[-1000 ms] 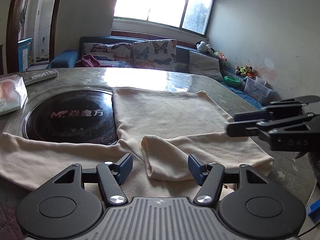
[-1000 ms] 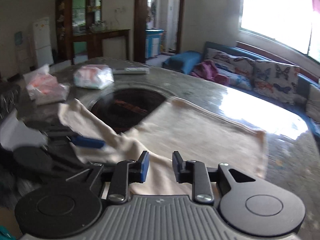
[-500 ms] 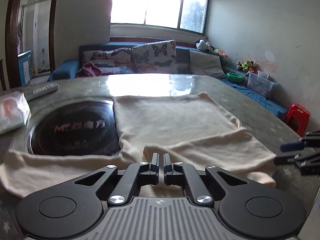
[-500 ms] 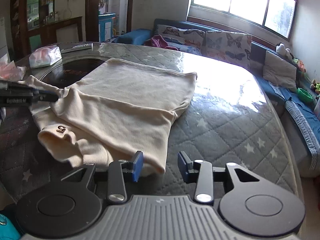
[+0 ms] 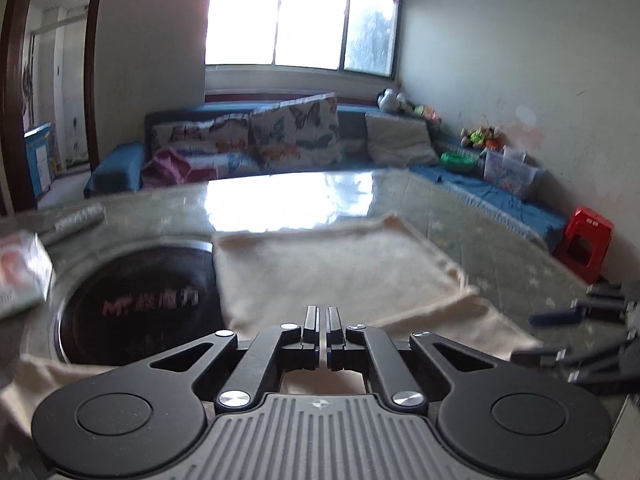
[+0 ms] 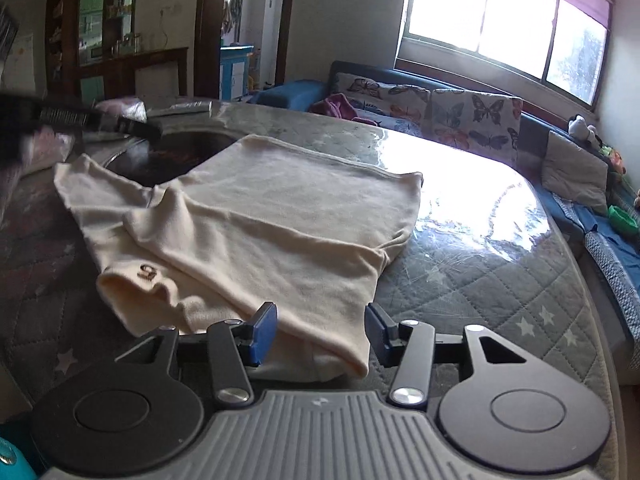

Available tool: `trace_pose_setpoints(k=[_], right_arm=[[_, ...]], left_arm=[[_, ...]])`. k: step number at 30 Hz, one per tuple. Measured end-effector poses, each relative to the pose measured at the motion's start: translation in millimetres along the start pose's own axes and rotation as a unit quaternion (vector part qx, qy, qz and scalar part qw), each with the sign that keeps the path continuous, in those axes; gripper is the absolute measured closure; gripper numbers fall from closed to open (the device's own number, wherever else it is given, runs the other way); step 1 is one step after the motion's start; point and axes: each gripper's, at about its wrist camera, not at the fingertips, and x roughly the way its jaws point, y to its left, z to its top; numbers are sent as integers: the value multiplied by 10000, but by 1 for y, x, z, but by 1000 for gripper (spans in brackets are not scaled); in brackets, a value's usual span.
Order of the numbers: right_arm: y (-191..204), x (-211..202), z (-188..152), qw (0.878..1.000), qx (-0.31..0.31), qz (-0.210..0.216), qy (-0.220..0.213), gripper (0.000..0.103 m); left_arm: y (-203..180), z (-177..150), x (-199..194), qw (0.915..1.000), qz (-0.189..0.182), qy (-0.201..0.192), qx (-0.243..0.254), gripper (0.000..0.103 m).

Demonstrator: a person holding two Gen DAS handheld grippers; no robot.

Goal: Fold clothes

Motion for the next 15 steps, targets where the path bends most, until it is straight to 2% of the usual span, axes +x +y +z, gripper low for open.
trace_pose_setpoints(k=[3, 4, 7, 10, 11, 15], right_arm=[[-1, 5, 3, 10000, 29, 19, -16, 54], [-1, 7, 4, 10000, 27, 32, -12, 54], [2, 15, 5, 10000, 5, 88, 23, 54], [6, 22, 5, 9999, -37, 108, 87, 54], [7, 23, 5, 9999, -44, 120, 106, 54], [8, 28, 4, 9997, -101, 96, 204, 54]], left_arm=[[5, -18, 8, 9994, 122, 287, -119, 95], [7, -24, 10, 9991, 137, 371, -182, 89], [12, -34, 13, 9981, 154, 486, -331, 88], [11, -37, 10, 9985, 93, 442, -312, 90], [11, -37, 9, 9986, 82, 432, -282, 95], [14, -39, 3, 9988, 68, 414, -258, 100]])
